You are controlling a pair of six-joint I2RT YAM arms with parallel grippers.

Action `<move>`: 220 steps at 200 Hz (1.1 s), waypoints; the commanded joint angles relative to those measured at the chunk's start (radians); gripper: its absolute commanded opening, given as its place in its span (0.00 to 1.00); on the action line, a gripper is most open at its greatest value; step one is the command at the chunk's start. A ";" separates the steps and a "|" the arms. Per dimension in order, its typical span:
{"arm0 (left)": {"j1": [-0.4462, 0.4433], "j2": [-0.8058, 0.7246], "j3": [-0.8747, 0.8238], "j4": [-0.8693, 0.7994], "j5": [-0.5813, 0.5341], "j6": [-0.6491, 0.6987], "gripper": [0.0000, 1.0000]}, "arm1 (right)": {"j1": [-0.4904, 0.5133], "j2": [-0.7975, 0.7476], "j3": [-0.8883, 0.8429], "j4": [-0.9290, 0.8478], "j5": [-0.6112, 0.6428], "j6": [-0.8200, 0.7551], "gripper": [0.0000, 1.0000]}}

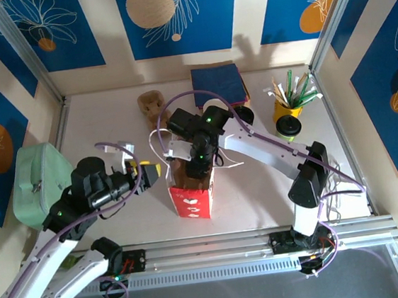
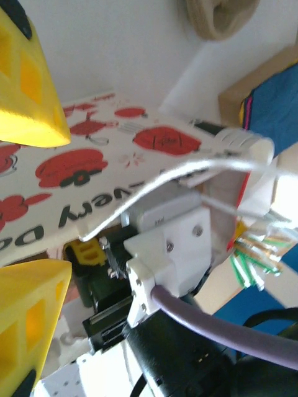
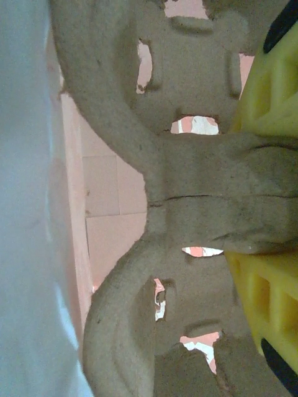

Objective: Pack the takeout coffee

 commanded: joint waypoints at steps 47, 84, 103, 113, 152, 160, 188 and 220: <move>-0.005 0.097 -0.013 0.098 0.183 0.032 0.44 | -0.005 -0.048 -0.032 0.031 -0.023 -0.001 0.40; -0.020 0.124 0.021 0.032 0.089 0.057 0.33 | -0.007 -0.047 -0.033 0.025 -0.009 0.001 0.40; -0.025 0.128 0.038 0.010 0.035 0.059 0.22 | -0.009 -0.049 -0.031 0.017 -0.005 0.001 0.40; -0.026 0.129 0.037 0.015 0.027 0.060 0.17 | -0.009 -0.051 -0.031 0.014 -0.007 0.003 0.40; -0.027 0.134 0.044 0.040 0.043 0.046 0.06 | -0.014 -0.059 -0.044 0.023 -0.038 0.006 0.40; -0.027 0.137 0.048 0.041 0.043 0.047 0.05 | -0.014 -0.057 -0.050 0.029 -0.041 0.006 0.40; -0.026 0.134 0.052 0.041 0.031 0.040 0.03 | -0.022 -0.039 -0.061 0.033 -0.069 0.016 0.40; -0.027 0.125 0.047 0.041 0.014 0.025 0.02 | -0.023 -0.036 -0.095 0.041 -0.087 0.026 0.40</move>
